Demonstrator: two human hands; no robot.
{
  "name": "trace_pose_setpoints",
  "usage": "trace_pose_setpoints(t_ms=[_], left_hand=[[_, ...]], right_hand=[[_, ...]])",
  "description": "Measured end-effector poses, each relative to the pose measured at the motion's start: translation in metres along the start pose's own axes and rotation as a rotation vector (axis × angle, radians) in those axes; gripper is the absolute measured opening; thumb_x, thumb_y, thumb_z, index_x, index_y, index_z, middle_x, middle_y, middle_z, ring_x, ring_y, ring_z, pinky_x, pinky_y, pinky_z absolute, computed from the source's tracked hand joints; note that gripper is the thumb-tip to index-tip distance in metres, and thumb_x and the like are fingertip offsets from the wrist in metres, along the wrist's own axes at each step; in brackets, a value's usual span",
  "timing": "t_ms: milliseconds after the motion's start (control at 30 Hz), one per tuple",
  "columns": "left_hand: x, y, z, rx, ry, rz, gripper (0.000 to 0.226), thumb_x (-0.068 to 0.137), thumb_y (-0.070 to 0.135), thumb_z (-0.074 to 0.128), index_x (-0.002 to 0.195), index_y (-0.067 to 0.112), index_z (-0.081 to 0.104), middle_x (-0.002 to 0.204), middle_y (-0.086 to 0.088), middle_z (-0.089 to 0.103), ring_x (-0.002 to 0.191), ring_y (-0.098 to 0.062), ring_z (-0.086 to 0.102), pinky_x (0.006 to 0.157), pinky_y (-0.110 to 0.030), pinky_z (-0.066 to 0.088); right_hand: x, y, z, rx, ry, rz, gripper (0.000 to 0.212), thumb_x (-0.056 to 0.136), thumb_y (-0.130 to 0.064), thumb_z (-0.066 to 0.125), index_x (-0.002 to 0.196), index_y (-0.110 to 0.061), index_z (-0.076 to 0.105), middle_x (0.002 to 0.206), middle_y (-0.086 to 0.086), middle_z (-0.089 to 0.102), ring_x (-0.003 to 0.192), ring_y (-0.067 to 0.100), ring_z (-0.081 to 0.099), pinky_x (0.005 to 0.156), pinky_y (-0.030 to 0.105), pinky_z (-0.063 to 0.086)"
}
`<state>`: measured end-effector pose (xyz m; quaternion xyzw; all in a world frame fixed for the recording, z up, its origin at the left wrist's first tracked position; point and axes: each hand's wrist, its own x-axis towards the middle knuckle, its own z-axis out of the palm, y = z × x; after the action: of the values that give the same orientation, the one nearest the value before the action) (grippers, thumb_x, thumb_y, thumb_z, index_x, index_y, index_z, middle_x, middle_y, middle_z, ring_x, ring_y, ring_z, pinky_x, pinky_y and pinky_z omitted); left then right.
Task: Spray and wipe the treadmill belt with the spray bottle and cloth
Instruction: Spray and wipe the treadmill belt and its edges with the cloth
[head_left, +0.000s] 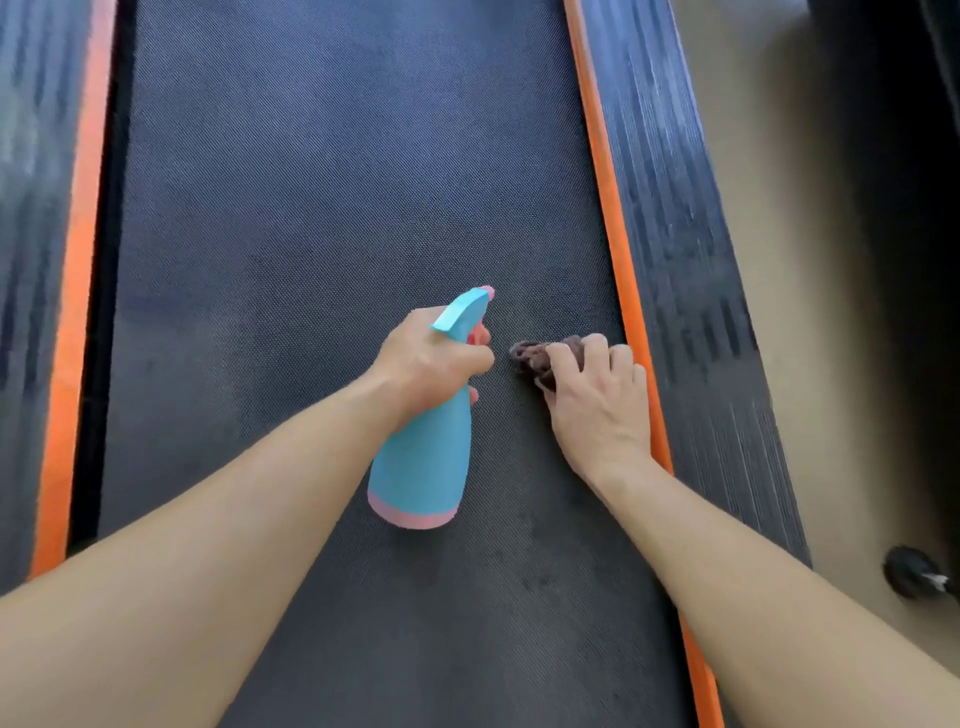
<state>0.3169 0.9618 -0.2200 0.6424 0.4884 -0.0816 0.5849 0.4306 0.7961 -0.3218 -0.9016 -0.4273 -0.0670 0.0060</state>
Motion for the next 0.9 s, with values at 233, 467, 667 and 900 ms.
trace_pose_setpoints(t_ms=[233, 467, 667, 900], left_hand=[[0.003, -0.007, -0.016, 0.066, -0.042, 0.015, 0.027, 0.079, 0.022, 0.072, 0.106, 0.018, 0.074, 0.098, 0.002, 0.074, 0.062, -0.022, 0.077, 0.086, -0.04, 0.065], [0.001, -0.004, -0.022, 0.003, 0.002, 0.01, 0.038, 0.068, 0.025, 0.069, 0.105, 0.02, 0.075, 0.104, -0.001, 0.076, 0.065, -0.024, 0.076, 0.083, -0.044, 0.067], [-0.001, 0.0, -0.009, 0.0, -0.039, 0.006, 0.038, 0.062, 0.028, 0.064, 0.097, 0.015, 0.074, 0.102, -0.004, 0.077, 0.066, -0.023, 0.076, 0.084, -0.051, 0.066], [0.014, 0.005, -0.002, 0.038, 0.008, 0.044, 0.021, 0.082, 0.017, 0.071, 0.103, 0.017, 0.074, 0.103, 0.003, 0.075, 0.061, -0.019, 0.076, 0.084, -0.037, 0.064]], right_hand=[[0.119, 0.006, 0.001, 0.0, -0.119, 0.163, 0.027, 0.099, -0.036, 0.058, 0.12, -0.019, 0.057, 0.126, 0.017, 0.049, 0.11, 0.039, 0.047, 0.086, 0.046, 0.041], [0.025, -0.002, -0.016, -0.004, -0.067, 0.232, 0.026, 0.089, -0.032, 0.072, 0.097, -0.011, 0.061, 0.105, 0.02, 0.055, 0.086, 0.037, 0.053, 0.066, 0.044, 0.046], [0.064, 0.017, -0.005, -0.095, -0.039, 0.124, 0.024, 0.083, -0.03, 0.079, 0.091, -0.014, 0.063, 0.095, 0.014, 0.056, 0.078, 0.034, 0.053, 0.059, 0.038, 0.04], [0.095, 0.002, -0.001, -0.019, -0.017, 0.19, 0.02, 0.088, -0.03, 0.071, 0.094, -0.014, 0.062, 0.105, 0.015, 0.057, 0.086, 0.036, 0.054, 0.064, 0.04, 0.038]])
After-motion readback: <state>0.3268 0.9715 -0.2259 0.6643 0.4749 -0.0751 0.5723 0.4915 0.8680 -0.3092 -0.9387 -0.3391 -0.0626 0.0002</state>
